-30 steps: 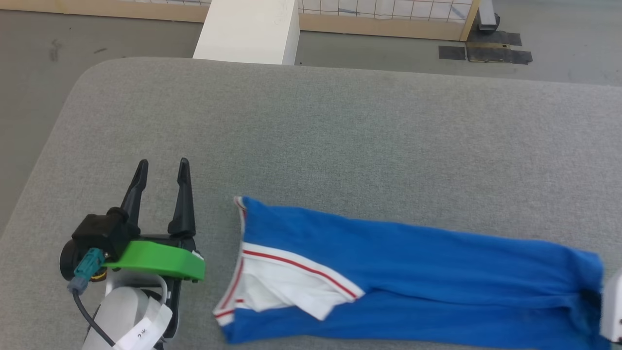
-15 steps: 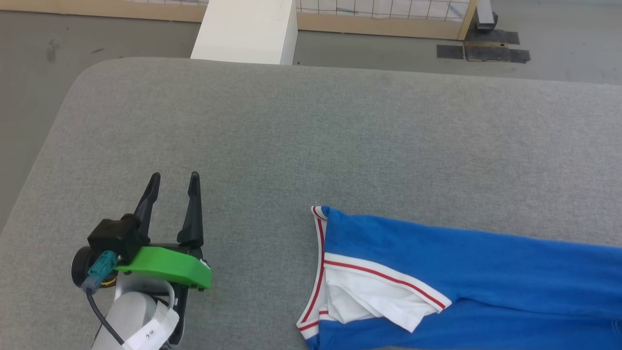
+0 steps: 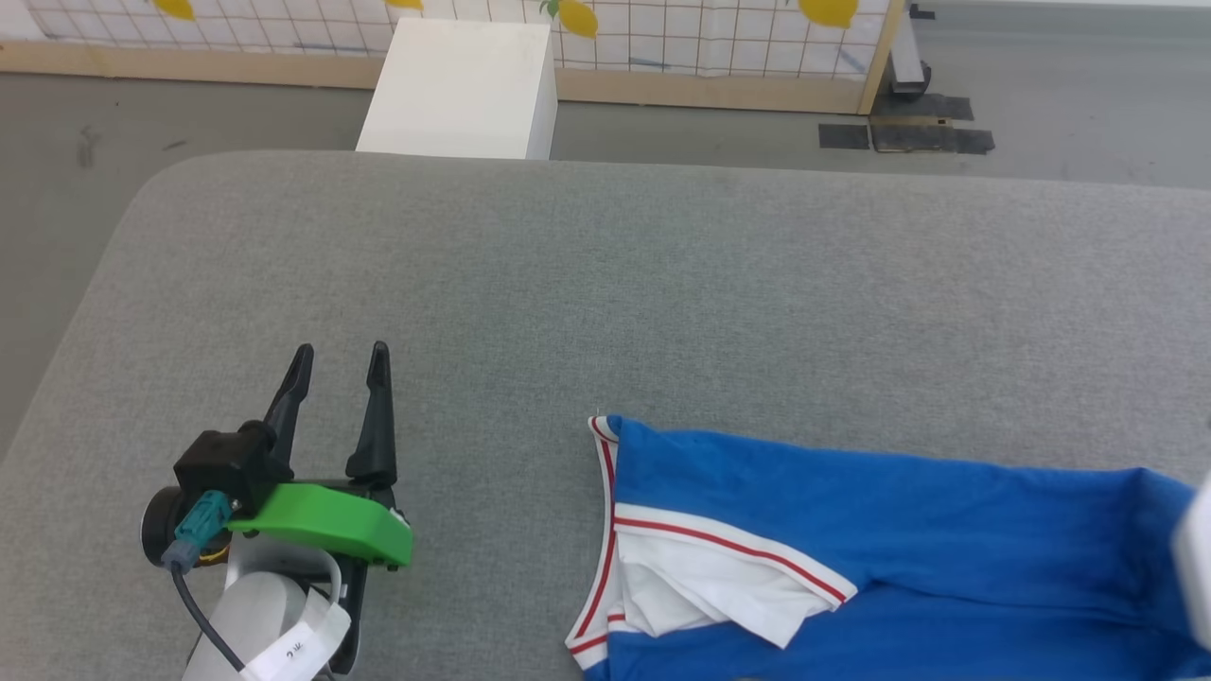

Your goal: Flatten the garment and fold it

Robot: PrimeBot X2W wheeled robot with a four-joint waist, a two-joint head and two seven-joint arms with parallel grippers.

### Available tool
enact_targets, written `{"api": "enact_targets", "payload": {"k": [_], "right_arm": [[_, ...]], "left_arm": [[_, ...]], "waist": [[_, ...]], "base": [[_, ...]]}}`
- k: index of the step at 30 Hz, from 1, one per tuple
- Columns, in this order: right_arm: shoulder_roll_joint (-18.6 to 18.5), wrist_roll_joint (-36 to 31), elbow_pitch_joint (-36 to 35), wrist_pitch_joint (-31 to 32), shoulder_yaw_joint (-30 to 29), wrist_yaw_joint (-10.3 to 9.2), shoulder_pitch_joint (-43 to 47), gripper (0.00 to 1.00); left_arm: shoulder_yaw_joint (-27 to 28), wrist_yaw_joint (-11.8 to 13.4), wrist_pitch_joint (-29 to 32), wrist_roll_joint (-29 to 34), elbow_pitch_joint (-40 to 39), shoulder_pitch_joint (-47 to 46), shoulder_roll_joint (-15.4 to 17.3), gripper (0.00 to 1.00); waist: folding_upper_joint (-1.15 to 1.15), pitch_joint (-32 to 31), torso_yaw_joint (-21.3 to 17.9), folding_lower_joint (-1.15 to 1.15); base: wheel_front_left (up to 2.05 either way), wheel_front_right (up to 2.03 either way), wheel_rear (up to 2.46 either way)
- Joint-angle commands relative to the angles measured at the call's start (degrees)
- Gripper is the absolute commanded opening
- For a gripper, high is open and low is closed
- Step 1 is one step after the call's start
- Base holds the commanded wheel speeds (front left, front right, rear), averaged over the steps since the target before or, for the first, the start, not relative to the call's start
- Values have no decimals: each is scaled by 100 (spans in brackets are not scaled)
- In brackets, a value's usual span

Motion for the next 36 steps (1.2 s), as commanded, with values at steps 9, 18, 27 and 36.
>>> {"api": "enact_targets", "payload": {"k": [9,18,27,36], "right_arm": [[435,603,-625,-231,1614,-11,-441,0],[1171,790,172,-1083,2891,-11,-1161,0],[1640,792,1120,-1795,3722,-11,-1734,0],[2013,651,2398,-2499,4096,-11,-1993,0]], "left_arm": [[-57,17,5,-92,-6,54,-14,100],[-78,32,-4,-170,25,121,-81,100],[-60,19,-15,-233,63,168,-116,100],[-42,-2,-23,-253,90,135,-171,100]], "waist": [[0,-47,46,0],[0,10,352,0],[0,138,654,0],[0,250,757,0]], "base": [[0,0,0],[0,0,0],[0,0,0],[0,0,0]]}}
